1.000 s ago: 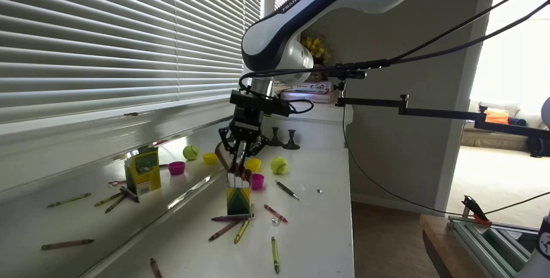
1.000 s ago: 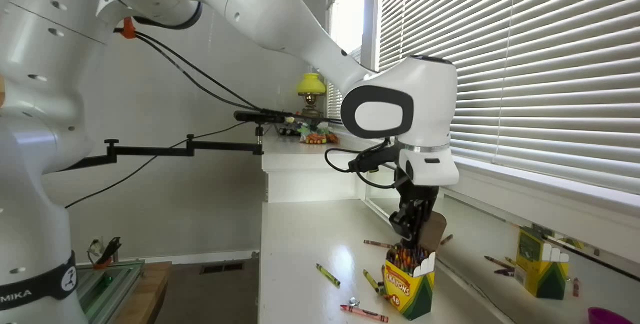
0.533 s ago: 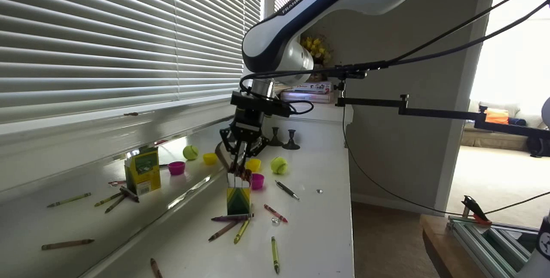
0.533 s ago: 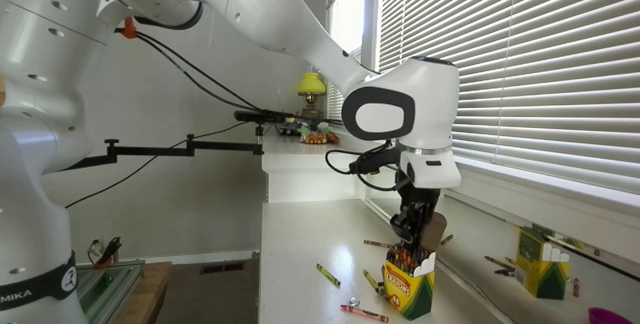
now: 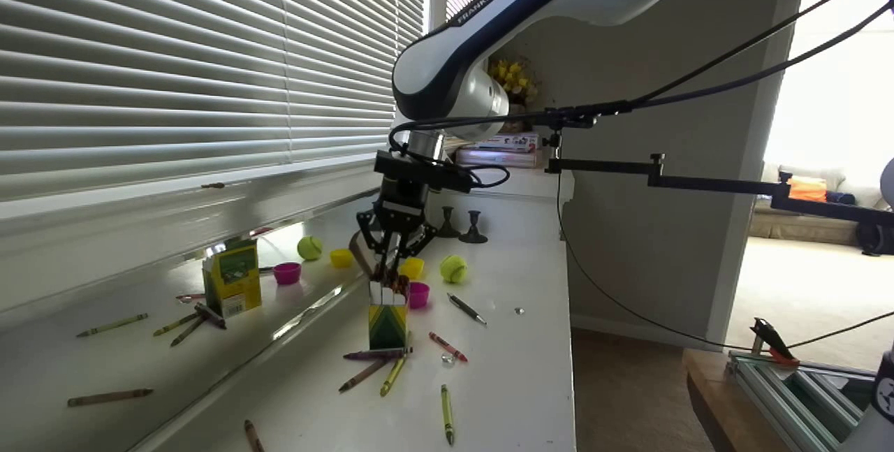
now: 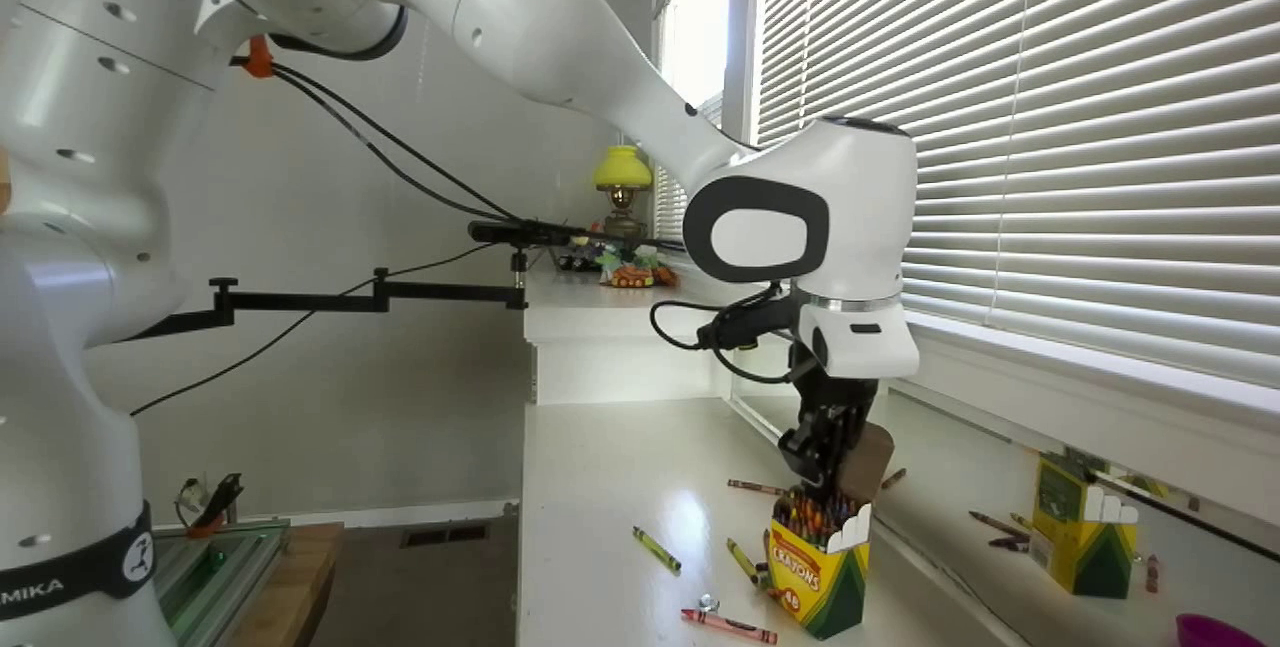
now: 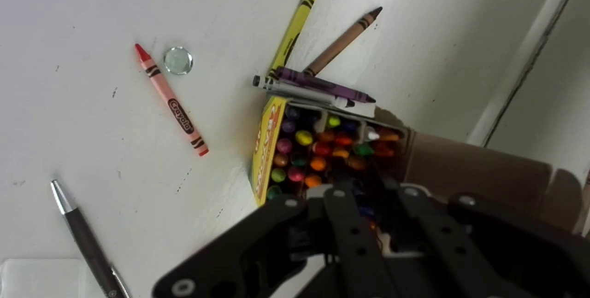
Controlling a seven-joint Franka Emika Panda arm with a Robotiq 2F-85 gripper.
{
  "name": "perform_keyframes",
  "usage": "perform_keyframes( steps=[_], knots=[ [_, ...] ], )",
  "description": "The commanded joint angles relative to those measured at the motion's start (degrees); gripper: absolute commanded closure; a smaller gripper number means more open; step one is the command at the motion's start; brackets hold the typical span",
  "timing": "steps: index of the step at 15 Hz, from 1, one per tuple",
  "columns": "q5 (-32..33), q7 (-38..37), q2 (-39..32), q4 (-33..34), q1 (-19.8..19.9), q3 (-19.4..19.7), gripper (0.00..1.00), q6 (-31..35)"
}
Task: Remove one orange crayon from the box.
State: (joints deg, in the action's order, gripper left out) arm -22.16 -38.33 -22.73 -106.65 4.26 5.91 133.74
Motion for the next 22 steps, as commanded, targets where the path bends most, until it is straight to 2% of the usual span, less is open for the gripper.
perform_keyframes(
  steps=[1,2,5,6,10,18,22],
  knots=[
    [-0.7,1.4,-1.1,1.2,0.6,-0.5,0.81,-1.2],
    [-1.8,3.5,-1.4,1.1,1.0,-1.1,0.79,0.9],
    [-1.0,5.1,-2.3,2.3,1.0,-0.8,0.75,0.2],
    [-1.0,5.5,-2.5,2.5,1.0,-0.7,0.77,0.3],
    [-0.7,5.7,-3.2,2.9,0.9,-0.4,1.0,-0.1],
    [-1.1,5.0,-1.7,2.5,0.9,-0.5,1.0,-1.6],
    [-2.0,5.3,1.6,1.1,0.8,-1.0,1.0,-1.6]
  ],
)
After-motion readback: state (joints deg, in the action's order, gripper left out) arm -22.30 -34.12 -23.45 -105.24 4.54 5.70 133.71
